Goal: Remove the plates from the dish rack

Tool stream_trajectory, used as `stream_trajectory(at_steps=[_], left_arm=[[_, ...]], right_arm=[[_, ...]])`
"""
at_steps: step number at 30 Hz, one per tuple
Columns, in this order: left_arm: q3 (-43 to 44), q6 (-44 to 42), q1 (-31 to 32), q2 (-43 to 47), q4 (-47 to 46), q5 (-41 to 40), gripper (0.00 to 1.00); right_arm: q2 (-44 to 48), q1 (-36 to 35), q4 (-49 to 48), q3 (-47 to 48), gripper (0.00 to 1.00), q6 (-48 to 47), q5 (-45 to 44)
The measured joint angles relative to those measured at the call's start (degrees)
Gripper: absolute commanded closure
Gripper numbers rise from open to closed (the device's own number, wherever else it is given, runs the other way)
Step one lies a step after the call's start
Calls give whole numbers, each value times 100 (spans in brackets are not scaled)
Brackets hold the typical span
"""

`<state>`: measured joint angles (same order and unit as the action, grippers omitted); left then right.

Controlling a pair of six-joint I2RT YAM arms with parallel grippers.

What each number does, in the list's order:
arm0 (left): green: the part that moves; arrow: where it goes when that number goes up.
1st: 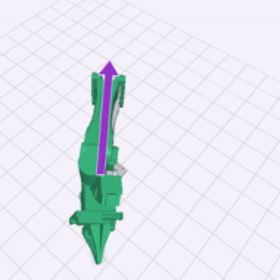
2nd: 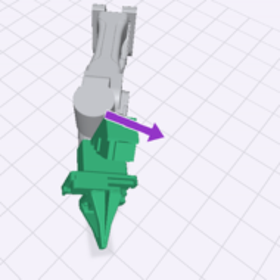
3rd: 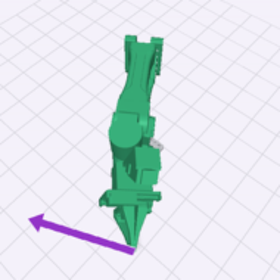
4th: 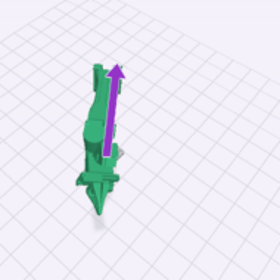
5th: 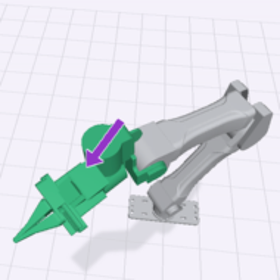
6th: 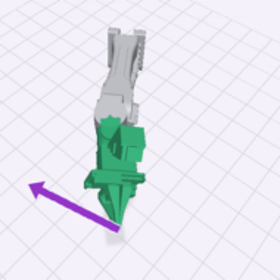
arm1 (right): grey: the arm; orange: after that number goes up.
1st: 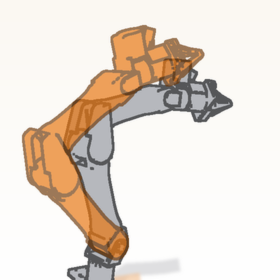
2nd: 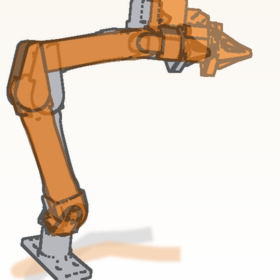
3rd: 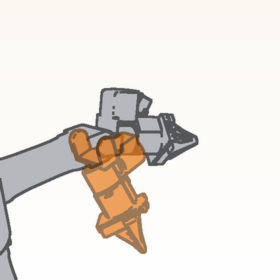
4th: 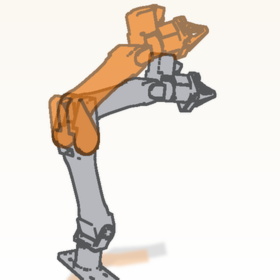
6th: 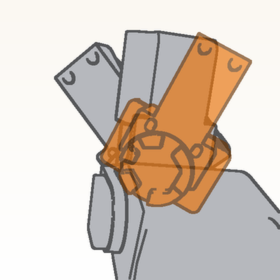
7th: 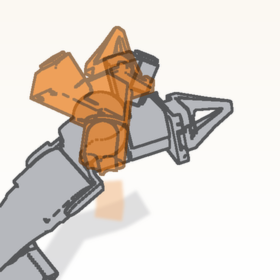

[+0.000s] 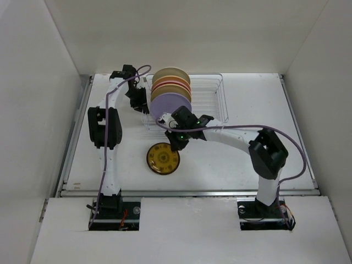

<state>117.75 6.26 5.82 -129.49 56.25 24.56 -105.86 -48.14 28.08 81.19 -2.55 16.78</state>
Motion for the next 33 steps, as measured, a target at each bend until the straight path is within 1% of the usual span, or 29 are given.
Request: stream_trajectory(at_steps=[1,4,5,6,7,9,10,11,12,14,16,18,19,22,25,28,32,33], left_arm=[[50,-17,9,-20,46,-26,100],[146,-70,26,-63,144,-107,78],[157,-70,28,-68,151,-105,74],[177,-70,26,-68,173,-116,73],[201,-87,22,-68,195,-125,69],[240,-131,20,-66,199,-181,65],[240,-155,22,-61,199,-221,61],[240,-186,24,-50,199,-258,54],[240,-240,24,-39,197,-313,52],[240,-310,35,20,179,-448,52],[240,-396,48,142,144,-599,52],[240,-507,74,387,50,-739,54],[240,-590,87,562,-42,-809,58],[236,-866,138,1108,-273,-918,59],[236,-1333,258,1665,-446,-914,48],[238,-1976,614,2041,-409,-931,41],[245,-2557,1320,1976,-313,-1213,41],[245,-2647,1467,1875,-289,-1290,43]], right_arm=[[-140,-35,-4,-35,100,90,57],[-409,-66,-94,-57,98,400,328],[-435,-66,-166,-59,96,466,385],[-439,-70,-262,-70,93,533,407],[-439,-70,-343,-83,82,584,411],[-446,-70,-496,-101,63,688,417],[-455,-70,-553,-118,40,717,407],[-457,-68,-586,-136,36,769,404],[-459,-68,-616,-151,33,767,400],[-455,-66,-629,-173,30,776,396],[-426,-68,-629,-181,30,776,385],[-343,-68,-614,-181,30,776,365],[-243,-68,-586,-181,28,776,339],[162,-70,-474,-133,27,778,197],[586,-17,-396,57,27,859,-22],[960,186,-393,249,25,1108,-275],[1342,887,-376,289,20,1615,-769],[1390,1069,-365,289,20,1731,-929]])
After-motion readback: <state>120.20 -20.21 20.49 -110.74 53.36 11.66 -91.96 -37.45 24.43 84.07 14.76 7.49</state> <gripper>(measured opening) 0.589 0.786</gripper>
